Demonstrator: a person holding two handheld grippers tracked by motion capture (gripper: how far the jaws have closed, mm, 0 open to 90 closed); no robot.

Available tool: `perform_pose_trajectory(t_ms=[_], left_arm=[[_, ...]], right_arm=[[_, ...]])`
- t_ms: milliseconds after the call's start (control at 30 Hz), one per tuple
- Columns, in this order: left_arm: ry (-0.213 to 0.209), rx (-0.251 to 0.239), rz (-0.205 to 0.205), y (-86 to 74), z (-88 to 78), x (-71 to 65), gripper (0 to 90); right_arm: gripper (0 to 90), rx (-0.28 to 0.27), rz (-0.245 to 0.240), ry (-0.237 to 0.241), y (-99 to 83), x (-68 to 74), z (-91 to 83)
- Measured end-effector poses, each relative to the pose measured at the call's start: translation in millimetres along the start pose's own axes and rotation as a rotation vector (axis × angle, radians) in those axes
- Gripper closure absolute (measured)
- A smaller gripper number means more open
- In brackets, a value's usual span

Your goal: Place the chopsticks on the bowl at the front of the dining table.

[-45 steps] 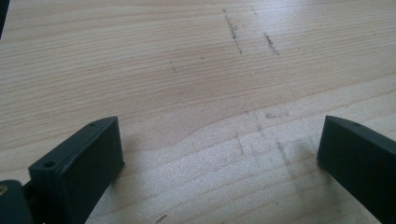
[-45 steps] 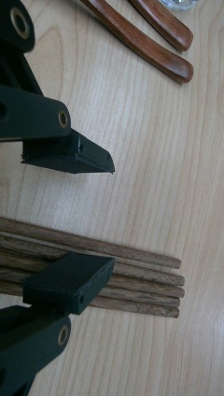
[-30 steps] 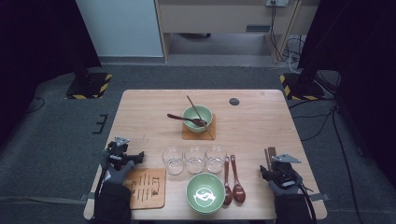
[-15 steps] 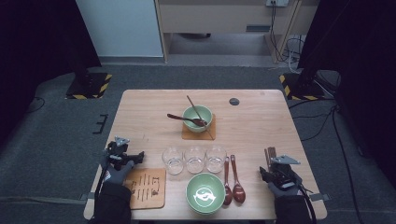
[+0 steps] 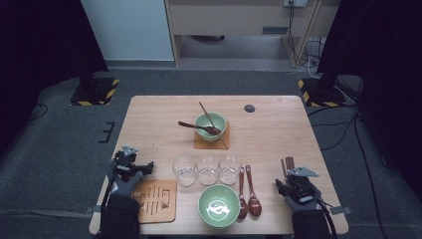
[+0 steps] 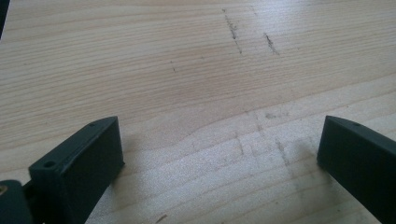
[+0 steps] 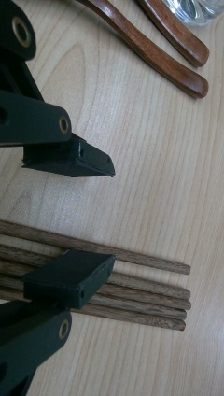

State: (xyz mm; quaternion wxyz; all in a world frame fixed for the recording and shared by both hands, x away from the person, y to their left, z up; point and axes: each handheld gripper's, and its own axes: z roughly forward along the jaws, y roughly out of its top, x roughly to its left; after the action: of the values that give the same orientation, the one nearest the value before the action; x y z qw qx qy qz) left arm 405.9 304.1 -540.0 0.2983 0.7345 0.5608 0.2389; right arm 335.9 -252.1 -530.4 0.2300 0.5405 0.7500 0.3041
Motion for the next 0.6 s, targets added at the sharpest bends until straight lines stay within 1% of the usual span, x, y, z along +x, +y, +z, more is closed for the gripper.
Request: perform_pose_trajectory(t_ms=[200, 600], left_arm=[[0.000, 0.000, 0.000, 0.0, 0.0, 0.0, 0.0], [0.000, 0.000, 0.000, 0.0, 0.0, 0.0, 0.0]], right_arm=[[52.9, 0.002, -0.012, 0.009, 0.6, 3.2, 0.7], [67.5, 0.033, -0.016, 0.042, 0.7, 7.1, 0.8]])
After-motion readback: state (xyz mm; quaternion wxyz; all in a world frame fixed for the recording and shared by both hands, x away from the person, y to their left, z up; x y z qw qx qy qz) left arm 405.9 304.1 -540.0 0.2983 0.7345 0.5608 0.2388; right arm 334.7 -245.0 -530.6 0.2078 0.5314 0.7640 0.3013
